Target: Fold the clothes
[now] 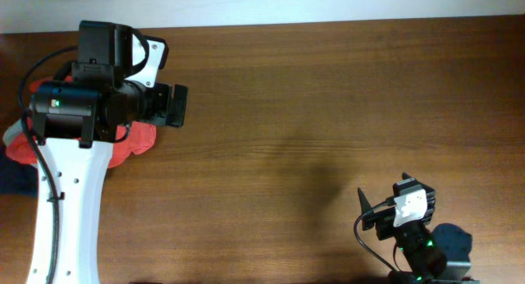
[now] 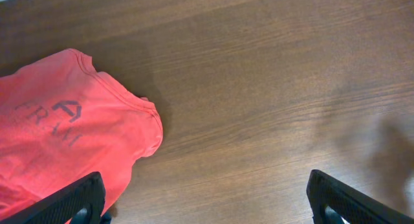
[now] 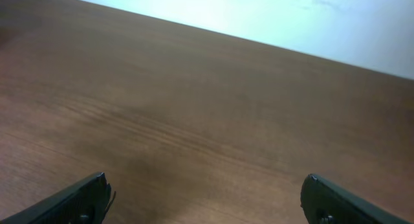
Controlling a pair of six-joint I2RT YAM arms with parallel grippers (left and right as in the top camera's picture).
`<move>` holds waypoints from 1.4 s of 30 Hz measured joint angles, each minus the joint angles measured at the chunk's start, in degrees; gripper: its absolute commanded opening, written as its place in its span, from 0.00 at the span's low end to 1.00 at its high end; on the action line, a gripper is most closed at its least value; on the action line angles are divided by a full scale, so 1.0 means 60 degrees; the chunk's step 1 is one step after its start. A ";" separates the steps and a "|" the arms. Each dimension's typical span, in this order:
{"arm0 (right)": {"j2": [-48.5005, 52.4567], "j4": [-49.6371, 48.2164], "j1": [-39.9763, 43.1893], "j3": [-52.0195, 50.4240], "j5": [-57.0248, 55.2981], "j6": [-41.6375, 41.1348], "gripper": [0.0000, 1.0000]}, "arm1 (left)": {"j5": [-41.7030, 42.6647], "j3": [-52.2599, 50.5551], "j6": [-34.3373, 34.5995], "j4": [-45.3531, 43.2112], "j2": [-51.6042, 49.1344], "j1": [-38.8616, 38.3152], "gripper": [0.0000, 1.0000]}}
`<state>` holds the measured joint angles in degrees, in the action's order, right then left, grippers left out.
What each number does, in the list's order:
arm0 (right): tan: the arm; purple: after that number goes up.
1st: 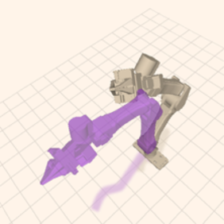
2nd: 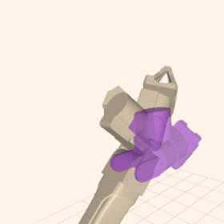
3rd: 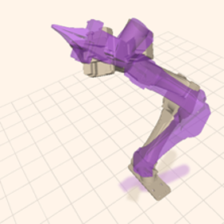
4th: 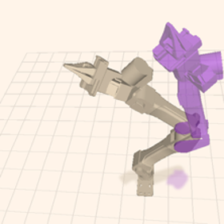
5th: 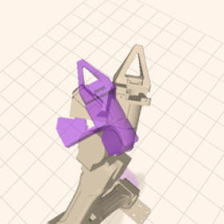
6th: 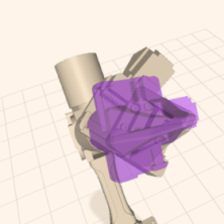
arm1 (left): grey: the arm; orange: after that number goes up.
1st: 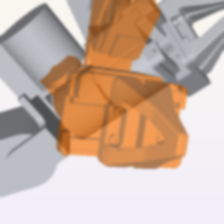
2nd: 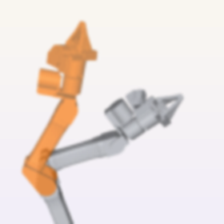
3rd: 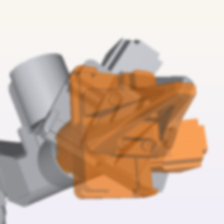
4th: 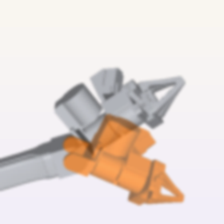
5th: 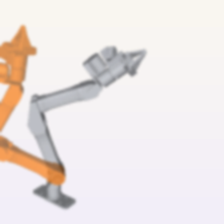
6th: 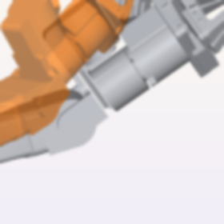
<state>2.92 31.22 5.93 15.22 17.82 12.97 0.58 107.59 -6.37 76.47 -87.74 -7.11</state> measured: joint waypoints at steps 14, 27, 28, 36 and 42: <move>-0.0328 -0.0772 0.0007 -0.1198 0.0004 -0.0197 0.99 | 0.0000 -0.0004 0.0000 0.0000 0.0000 0.0000 0.99; -0.0328 -0.0776 0.0007 -0.1202 0.0004 -0.0197 0.99 | 0.0000 -0.0004 0.0000 0.0000 0.0000 0.0000 0.99; -0.0328 -0.0776 0.0007 -0.1202 0.0004 -0.0204 0.98 | 0.0000 -0.0004 0.0000 0.0000 0.0000 0.0000 0.99; -0.0328 -0.0780 0.0007 -0.1202 0.0000 -0.0200 0.99 | -0.0131 -0.0007 0.0000 0.0415 0.0000 0.0029 0.99; -0.0328 -0.0783 0.0007 -0.1202 0.0000 -0.0204 0.99 | -0.0892 -0.0452 0.0004 -0.0098 0.0277 0.0109 0.99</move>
<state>0.95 26.52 5.98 8.01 17.82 11.75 -4.78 104.88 -6.35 75.88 -86.08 -6.46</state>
